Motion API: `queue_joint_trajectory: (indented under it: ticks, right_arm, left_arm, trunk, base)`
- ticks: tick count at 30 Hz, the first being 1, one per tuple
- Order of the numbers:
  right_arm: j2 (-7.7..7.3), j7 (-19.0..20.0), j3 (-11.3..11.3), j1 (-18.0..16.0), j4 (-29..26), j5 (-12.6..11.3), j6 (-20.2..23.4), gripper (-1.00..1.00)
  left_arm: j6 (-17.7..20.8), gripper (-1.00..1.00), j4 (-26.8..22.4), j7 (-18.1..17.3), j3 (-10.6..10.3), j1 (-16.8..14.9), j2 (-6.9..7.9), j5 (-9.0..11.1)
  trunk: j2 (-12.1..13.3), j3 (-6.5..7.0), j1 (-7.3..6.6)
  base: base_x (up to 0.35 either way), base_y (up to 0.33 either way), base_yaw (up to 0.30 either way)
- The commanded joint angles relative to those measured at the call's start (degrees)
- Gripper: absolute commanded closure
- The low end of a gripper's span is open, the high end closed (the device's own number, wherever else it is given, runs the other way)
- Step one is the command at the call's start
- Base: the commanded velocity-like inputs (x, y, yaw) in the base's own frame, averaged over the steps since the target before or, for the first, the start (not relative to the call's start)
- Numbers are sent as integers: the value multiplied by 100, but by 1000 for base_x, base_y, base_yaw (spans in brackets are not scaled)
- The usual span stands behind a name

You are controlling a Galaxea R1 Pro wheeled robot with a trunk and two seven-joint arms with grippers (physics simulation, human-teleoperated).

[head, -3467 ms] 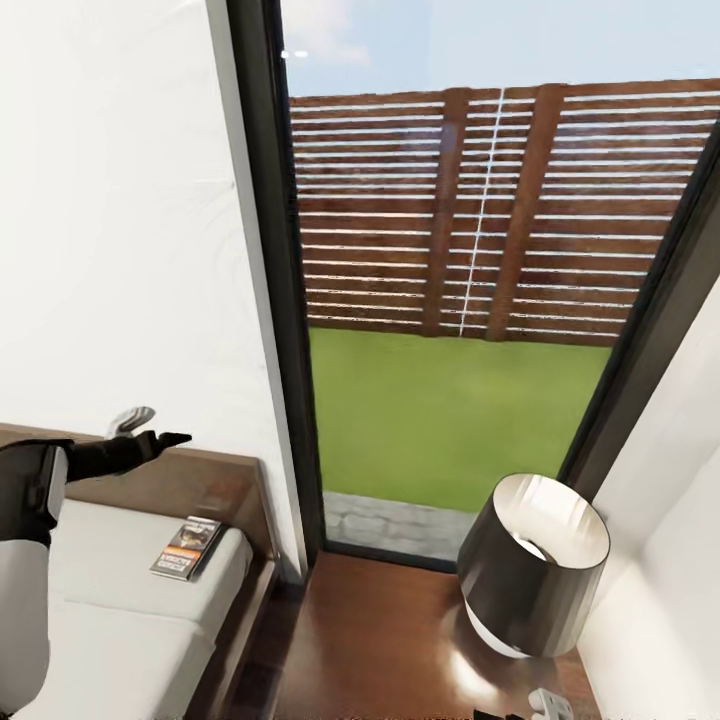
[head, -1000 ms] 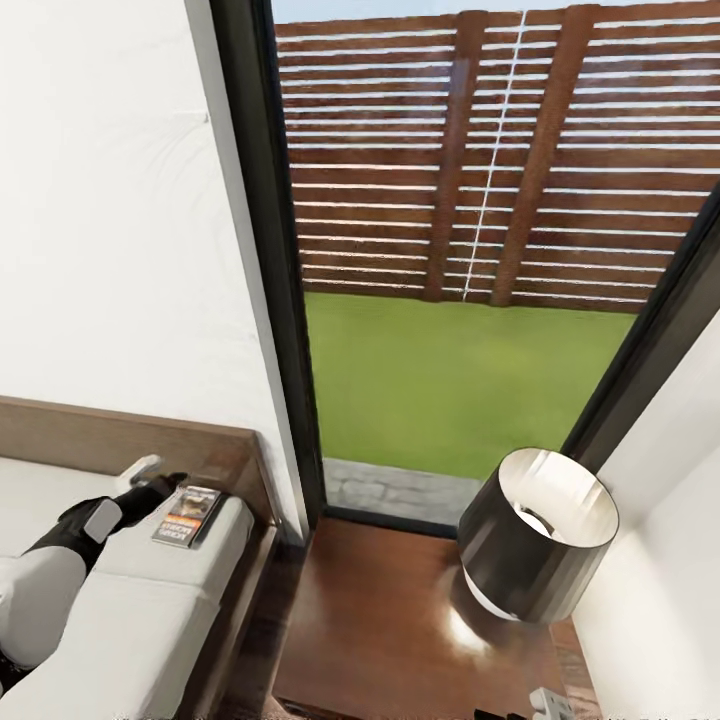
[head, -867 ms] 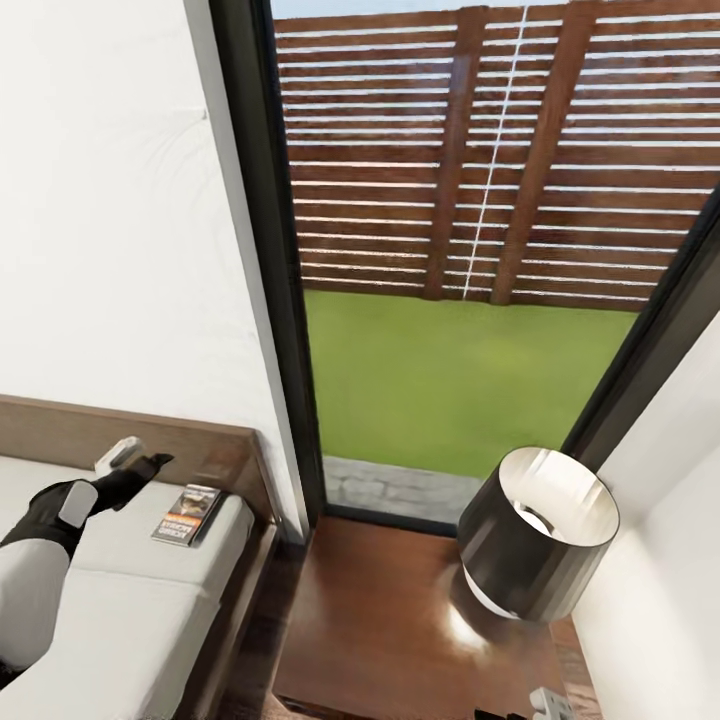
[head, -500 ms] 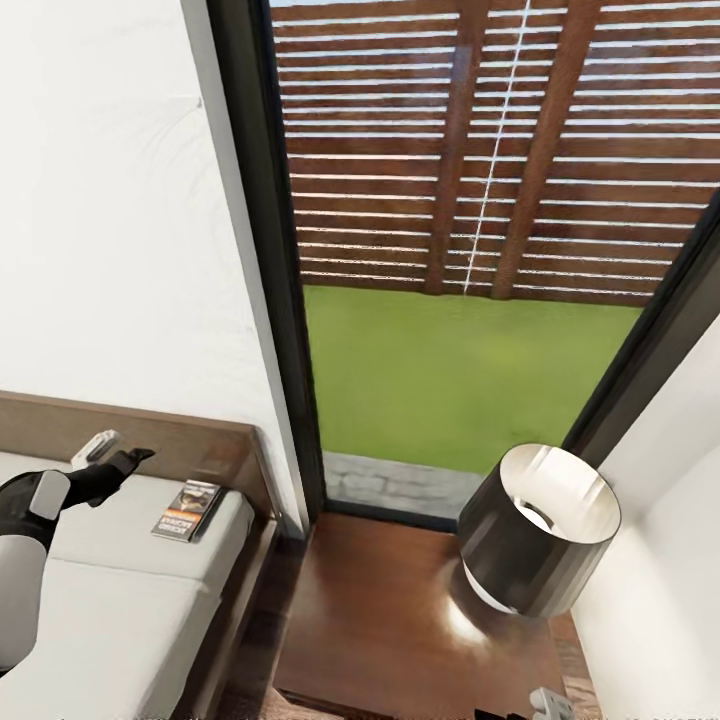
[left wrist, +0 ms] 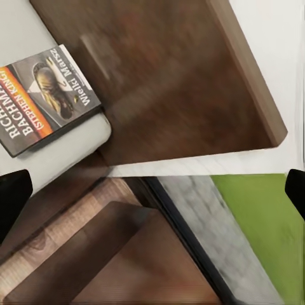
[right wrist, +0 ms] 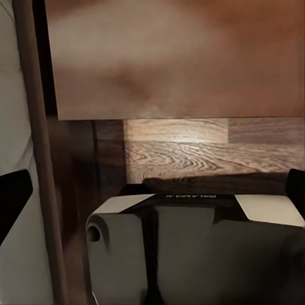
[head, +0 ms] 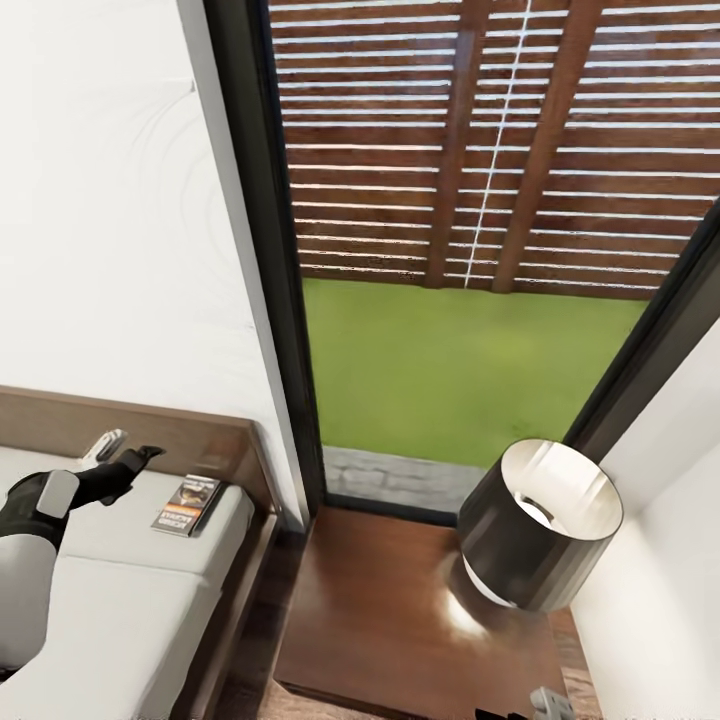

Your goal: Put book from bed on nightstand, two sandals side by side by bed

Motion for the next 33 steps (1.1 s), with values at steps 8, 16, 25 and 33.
queue_joint_trajectory:
  ticks: [8,16,25,33]
  right_arm:
    - [2,34,-49,-5,-10,20,53,-100]
    - [1,26,-49,-5,-10,20,53,-100]
    - [1,45,-43,-5,0,25,57,-100]
    - [-75,1113,-48,-5,-6,52,85,-100]
  left_arm:
    - [31,-100,-2,-30,38,-6,-178,11]
    - [22,-100,233,-65,39,-6,-224,160]
    - [-49,-100,397,-71,33,-6,-183,512]
    - [-58,-100,408,-68,30,-6,-190,535]
  trunk:
    - [-12,-75,3]
    - [-12,-144,3]
    - [-12,-225,3]
    - [-12,-297,3]
  base:
    - [0,0,0]
    - [0,0,0]
    - [0,0,0]
    - [0,0,0]
